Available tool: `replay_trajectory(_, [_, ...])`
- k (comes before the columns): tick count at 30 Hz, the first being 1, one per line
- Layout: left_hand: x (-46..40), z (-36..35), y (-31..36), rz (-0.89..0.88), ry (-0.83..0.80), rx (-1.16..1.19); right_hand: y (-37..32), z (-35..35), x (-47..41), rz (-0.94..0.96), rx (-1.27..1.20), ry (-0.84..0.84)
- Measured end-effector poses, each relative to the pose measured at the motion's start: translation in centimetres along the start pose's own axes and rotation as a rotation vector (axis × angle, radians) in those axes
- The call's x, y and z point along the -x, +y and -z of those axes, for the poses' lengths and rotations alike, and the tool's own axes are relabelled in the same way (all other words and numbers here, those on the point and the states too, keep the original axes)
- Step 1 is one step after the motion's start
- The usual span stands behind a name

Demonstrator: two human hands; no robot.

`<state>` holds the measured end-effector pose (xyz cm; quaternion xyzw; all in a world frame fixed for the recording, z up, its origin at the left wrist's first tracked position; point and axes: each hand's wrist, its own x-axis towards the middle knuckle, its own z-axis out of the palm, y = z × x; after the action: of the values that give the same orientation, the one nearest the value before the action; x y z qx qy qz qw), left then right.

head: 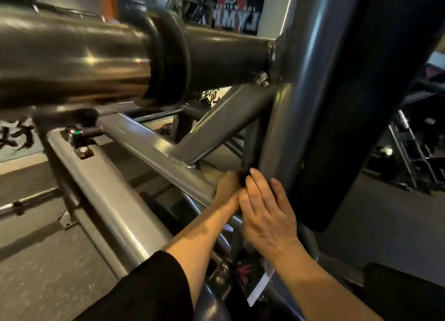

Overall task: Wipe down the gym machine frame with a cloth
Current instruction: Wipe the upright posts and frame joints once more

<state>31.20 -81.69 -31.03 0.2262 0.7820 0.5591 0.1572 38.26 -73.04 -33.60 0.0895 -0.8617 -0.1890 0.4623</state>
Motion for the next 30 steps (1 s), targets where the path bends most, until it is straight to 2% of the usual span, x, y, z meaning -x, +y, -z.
replay_trajectory(3, [-0.8, -0.4, -0.7, -0.159, 0.179, -0.298, -0.1, -0.8, -0.1, -0.001, 0.018, 0.164])
replay_trajectory(4, [-0.7, -0.5, -1.1, -0.241, 0.245, -0.320, -0.1, -0.8, -0.1, -0.009, 0.012, 0.211])
replay_trajectory(7, [-0.1, -0.7, -3.0, -0.463, 0.352, -0.228, -0.5, -0.9, 0.2, -0.051, 0.006, 0.284])
replay_trajectory(10, [1.3, -0.1, -5.3, -0.587, 0.410, -0.177, -0.8, -1.1, 0.3, -0.085, 0.041, 0.300])
replay_trajectory(13, [2.3, 0.7, -6.5, -0.617, 0.479, -0.193, -1.5, -1.0, 0.2, -0.126, 0.115, 0.211])
replay_trajectory(15, [1.7, 1.6, -6.6, -0.613, 0.685, -0.237, -1.9, -0.8, 0.0, -0.162, 0.172, 0.109])
replay_trajectory(17, [-0.1, 3.5, -7.0, -0.544, 0.880, -0.154, -2.2, -0.9, 0.0, -0.178, 0.206, 0.033])
replay_trajectory(18, [-1.1, 4.3, -7.2, -0.484, 0.928, -0.102, -2.2, -1.0, 0.0, -0.177, 0.217, 0.016])
replay_trajectory(20, [-2.8, 5.6, -7.8, -0.384, 0.942, -0.111, -2.0, -1.1, 0.2, -0.179, 0.227, 0.018])
replay_trajectory(25, [-4.0, 6.7, -8.9, -0.428, 0.927, -0.280, -2.0, -1.5, 0.4, -0.192, 0.226, 0.083])
replay_trajectory(30, [-1.7, 5.6, -8.7, -0.572, 0.706, -0.507, -2.4, -1.0, 0.7, -0.201, 0.231, 0.083])
